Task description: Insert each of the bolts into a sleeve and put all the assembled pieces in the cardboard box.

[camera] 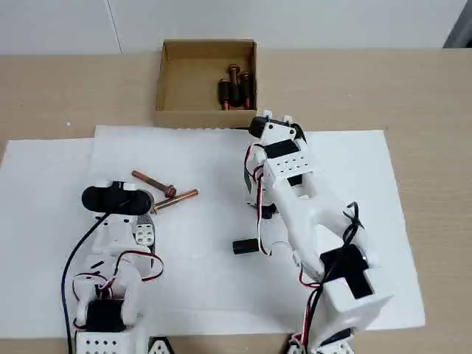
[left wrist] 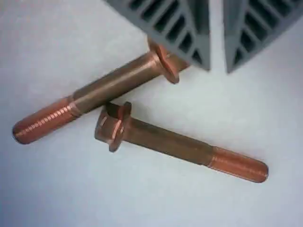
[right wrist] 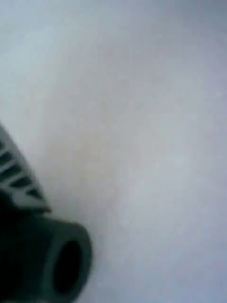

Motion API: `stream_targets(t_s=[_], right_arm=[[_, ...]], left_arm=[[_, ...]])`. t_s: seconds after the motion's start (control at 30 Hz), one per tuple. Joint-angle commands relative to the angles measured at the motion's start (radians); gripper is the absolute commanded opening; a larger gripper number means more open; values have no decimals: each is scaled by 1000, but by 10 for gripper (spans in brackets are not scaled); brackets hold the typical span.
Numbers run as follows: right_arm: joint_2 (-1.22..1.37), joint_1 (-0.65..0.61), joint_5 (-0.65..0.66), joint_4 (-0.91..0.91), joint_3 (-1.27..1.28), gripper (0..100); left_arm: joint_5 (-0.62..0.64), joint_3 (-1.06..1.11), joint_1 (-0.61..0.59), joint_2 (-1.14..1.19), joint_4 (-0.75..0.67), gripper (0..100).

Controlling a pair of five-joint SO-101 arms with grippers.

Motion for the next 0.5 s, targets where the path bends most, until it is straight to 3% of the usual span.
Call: stream_targets(t_s=[0.0, 0.17, 0.47], right_arm=[[21, -1, -2, -12, -5, 7], [19, -4, -2, 15, -44, 3], [-110, -10, -2, 269, -342, 2]], left_arm=[[-8, -5, -3, -8, 0, 6], [-8, -5, -3, -8, 0, 6], [-8, -5, -2, -8, -3, 6]])
